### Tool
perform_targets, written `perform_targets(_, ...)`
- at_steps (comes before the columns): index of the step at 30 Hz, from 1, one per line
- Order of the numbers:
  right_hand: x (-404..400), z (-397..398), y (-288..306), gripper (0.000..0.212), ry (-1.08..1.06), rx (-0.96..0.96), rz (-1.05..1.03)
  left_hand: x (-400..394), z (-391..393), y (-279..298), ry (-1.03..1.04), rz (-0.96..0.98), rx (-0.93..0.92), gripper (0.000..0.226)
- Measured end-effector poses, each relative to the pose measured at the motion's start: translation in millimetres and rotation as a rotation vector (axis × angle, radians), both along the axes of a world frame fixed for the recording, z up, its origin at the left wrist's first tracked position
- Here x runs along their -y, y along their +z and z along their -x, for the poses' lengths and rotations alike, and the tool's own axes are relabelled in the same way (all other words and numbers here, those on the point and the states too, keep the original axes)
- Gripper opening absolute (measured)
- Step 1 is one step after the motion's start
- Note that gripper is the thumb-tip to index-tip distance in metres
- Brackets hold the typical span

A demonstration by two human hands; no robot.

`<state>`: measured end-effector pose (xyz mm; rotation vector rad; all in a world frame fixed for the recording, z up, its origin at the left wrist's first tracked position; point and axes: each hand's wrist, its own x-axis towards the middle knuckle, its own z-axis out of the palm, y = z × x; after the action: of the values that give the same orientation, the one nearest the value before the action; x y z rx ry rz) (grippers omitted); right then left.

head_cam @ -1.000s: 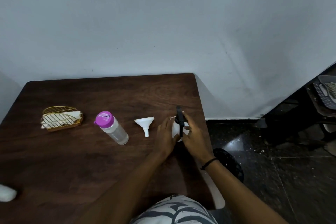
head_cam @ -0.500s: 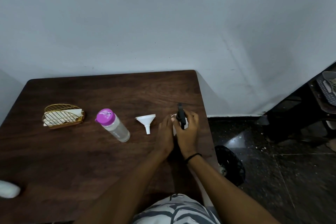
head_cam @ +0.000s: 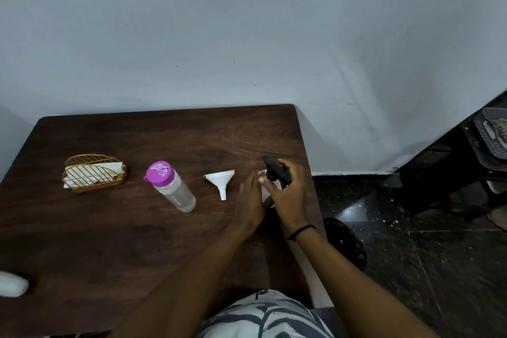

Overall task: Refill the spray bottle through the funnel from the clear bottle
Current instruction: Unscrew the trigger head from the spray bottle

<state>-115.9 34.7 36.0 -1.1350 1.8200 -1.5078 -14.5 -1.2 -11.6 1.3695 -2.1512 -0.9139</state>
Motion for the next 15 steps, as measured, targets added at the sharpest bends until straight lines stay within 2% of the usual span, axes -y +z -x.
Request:
perform_targets(4, -0.2, -1.0, 1.9, 0.05, -0.033, 0.047, -0.003, 2.5, 0.2, 0.7, -0.008, -0.035, 0.009, 0.065)
perform_targets(10, -8.2, 7.3, 6.7, 0.068, 0.013, -0.027, -0.028, 0.1, 0.6, 2.5, 0.014, -0.042, 0.003, 0.065)
perform_targets(15, -3.2, 1.6, 9.0, 0.076, 0.007, 0.013, -0.051, -0.7, -1.1, 0.2, 0.006, -0.01, 0.024, 0.065)
